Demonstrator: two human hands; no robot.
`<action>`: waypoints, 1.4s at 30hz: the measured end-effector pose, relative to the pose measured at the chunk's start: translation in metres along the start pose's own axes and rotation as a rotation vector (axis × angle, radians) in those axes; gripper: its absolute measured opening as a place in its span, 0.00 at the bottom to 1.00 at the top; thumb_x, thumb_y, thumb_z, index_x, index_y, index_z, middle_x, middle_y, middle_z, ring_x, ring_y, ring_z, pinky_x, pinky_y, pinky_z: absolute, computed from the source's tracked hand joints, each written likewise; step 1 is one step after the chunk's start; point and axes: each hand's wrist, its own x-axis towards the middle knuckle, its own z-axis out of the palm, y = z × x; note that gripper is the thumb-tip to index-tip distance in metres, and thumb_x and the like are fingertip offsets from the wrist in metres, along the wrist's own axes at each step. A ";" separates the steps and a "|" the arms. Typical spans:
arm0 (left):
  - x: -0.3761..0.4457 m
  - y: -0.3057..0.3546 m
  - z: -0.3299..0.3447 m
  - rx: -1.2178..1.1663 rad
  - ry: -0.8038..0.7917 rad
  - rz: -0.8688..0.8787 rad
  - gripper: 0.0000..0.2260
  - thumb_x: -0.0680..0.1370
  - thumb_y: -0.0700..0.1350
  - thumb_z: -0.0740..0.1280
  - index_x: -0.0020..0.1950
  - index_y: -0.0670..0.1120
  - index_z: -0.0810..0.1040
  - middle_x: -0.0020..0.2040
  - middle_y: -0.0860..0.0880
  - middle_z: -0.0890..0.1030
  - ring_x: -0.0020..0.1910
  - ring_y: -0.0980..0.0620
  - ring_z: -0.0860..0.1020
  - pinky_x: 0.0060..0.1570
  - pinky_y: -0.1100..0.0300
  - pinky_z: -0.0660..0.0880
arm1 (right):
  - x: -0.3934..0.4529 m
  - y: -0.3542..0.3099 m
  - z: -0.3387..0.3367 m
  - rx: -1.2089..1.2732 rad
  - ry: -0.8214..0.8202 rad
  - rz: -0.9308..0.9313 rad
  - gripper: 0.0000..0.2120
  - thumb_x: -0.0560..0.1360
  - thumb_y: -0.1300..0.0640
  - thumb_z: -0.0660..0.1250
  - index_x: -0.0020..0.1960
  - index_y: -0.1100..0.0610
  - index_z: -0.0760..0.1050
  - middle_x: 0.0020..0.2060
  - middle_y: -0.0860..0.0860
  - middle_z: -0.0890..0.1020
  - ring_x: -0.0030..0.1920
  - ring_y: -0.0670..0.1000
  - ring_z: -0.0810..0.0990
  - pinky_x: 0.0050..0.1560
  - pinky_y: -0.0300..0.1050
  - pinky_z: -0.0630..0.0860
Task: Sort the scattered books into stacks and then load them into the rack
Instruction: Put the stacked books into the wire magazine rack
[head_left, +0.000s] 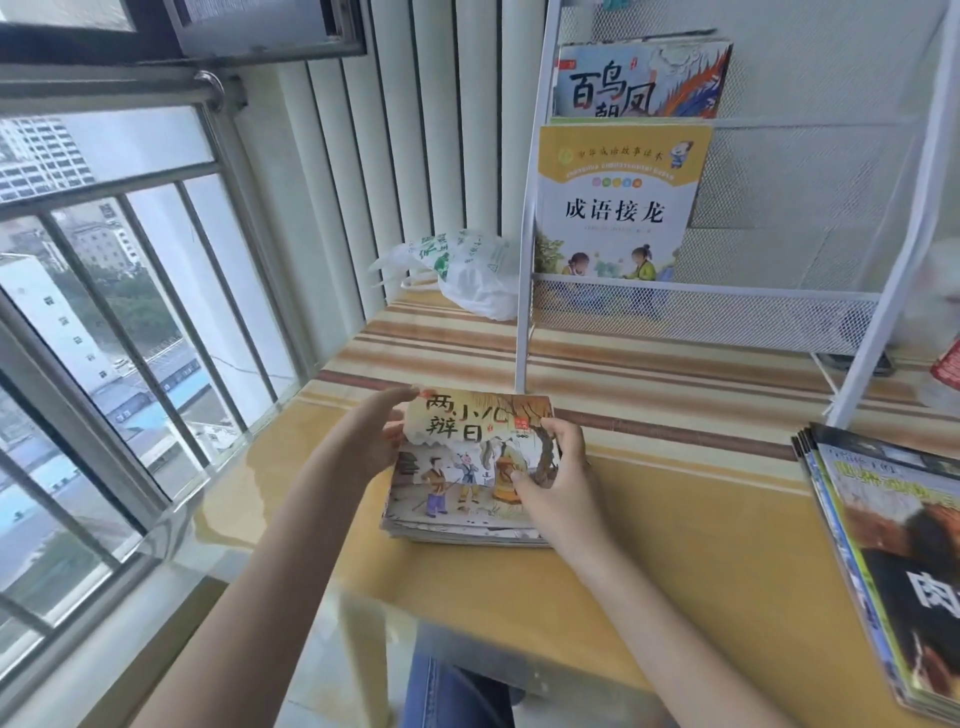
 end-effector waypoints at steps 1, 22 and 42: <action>-0.002 0.002 0.000 0.031 -0.068 -0.022 0.20 0.77 0.48 0.66 0.64 0.37 0.72 0.54 0.37 0.78 0.43 0.44 0.81 0.34 0.55 0.79 | 0.000 0.000 -0.001 0.011 -0.001 -0.005 0.24 0.75 0.61 0.66 0.65 0.44 0.60 0.58 0.45 0.68 0.44 0.37 0.70 0.33 0.28 0.68; -0.068 0.008 0.118 0.124 -0.187 0.829 0.16 0.69 0.60 0.68 0.49 0.52 0.73 0.53 0.47 0.81 0.55 0.48 0.78 0.51 0.40 0.78 | 0.004 -0.035 -0.139 0.282 0.163 -0.263 0.37 0.60 0.24 0.63 0.55 0.51 0.76 0.54 0.37 0.80 0.58 0.35 0.74 0.60 0.35 0.68; -0.056 -0.014 0.137 0.070 0.012 0.647 0.15 0.67 0.58 0.73 0.37 0.50 0.73 0.36 0.52 0.77 0.34 0.57 0.75 0.38 0.66 0.73 | 0.028 -0.058 -0.083 0.322 0.878 -0.078 0.20 0.72 0.55 0.60 0.23 0.49 0.59 0.19 0.46 0.61 0.24 0.47 0.56 0.32 0.43 0.55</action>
